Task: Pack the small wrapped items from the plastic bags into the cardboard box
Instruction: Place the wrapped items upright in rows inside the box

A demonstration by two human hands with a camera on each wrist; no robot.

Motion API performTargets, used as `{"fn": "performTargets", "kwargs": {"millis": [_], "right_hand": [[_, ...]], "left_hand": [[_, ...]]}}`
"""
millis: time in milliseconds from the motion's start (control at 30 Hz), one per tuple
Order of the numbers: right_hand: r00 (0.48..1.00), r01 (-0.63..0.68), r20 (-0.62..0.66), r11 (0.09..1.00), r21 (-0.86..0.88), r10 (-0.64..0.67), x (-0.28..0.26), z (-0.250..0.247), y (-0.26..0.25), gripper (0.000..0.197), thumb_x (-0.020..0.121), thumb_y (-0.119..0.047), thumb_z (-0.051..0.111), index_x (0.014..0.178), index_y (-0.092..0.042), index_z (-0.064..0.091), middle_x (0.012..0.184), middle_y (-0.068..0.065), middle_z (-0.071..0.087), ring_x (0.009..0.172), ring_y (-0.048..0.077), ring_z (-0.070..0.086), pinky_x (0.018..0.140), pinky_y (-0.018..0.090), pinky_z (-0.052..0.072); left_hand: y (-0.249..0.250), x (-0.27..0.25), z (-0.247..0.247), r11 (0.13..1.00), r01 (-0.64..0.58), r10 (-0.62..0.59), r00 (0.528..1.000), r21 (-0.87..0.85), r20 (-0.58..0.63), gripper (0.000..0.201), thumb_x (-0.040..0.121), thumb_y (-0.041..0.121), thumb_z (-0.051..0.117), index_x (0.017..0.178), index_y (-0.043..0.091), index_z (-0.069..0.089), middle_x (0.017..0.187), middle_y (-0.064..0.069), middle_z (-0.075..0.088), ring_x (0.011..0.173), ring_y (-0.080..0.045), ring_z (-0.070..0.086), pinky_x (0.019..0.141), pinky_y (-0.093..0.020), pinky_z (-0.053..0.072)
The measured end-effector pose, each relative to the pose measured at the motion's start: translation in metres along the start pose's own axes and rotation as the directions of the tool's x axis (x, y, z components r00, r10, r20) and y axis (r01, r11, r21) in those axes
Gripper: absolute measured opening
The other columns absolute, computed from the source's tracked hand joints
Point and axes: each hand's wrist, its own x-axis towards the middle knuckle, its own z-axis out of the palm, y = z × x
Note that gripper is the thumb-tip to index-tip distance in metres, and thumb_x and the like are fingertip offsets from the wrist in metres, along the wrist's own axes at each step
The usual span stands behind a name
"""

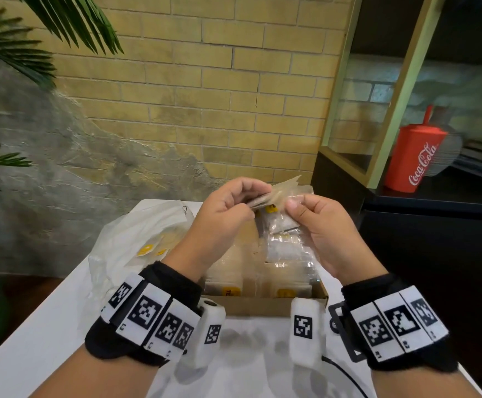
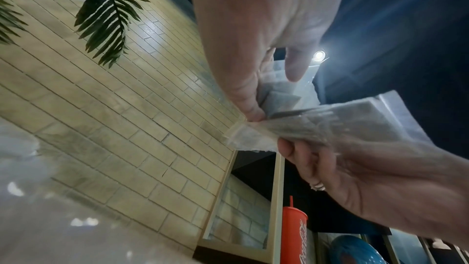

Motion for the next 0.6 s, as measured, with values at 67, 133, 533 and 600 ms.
{"fn": "performTargets", "kwargs": {"millis": [67,133,533,600], "right_hand": [[1.0,0.017,-0.014,0.999,-0.027,-0.018,0.001,-0.001,0.0,0.017,0.092,-0.011,0.05,0.084,-0.006,0.065,0.076,0.011,0.064,0.07,0.02,0.06,0.071,0.034,0.051],[0.999,0.021,-0.034,0.997,-0.069,-0.024,0.001,-0.001,0.001,0.017,0.092,-0.01,0.051,0.084,-0.001,0.064,0.076,0.014,0.062,0.07,0.025,0.057,0.07,0.038,0.049],[0.994,0.043,-0.087,0.98,-0.194,-0.061,0.005,-0.006,0.002,0.02,0.091,-0.01,0.054,0.076,-0.017,0.066,0.073,0.004,0.066,0.073,0.02,0.061,0.078,0.044,0.054],[0.993,0.03,-0.109,0.979,-0.202,-0.053,0.006,-0.009,0.003,0.022,0.091,-0.012,0.054,0.074,-0.015,0.066,0.073,0.008,0.065,0.071,0.021,0.06,0.071,0.039,0.053]], "left_hand": [[-0.001,0.001,0.0,0.999,0.018,-0.018,1.0,-0.034,-0.007,0.041,0.065,0.0,0.04,0.097,0.013,0.062,0.107,-0.01,0.063,0.107,-0.019,0.058,0.099,-0.036,0.046],[-0.001,0.001,0.0,0.998,0.02,-0.022,0.999,-0.055,-0.029,0.039,0.065,0.001,0.042,0.095,0.016,0.061,0.105,-0.008,0.063,0.106,-0.02,0.058,0.099,-0.036,0.045],[-0.005,0.007,-0.008,0.994,-0.104,0.084,0.891,-0.019,-0.446,0.019,0.08,0.002,0.062,0.079,0.021,0.06,0.069,0.011,0.064,0.064,-0.004,0.059,0.063,-0.016,0.049],[-0.005,0.009,-0.011,0.992,-0.103,0.053,0.873,-0.077,-0.485,0.021,0.082,0.001,0.062,0.078,0.021,0.06,0.071,0.008,0.063,0.066,-0.006,0.058,0.066,-0.019,0.051]]}}
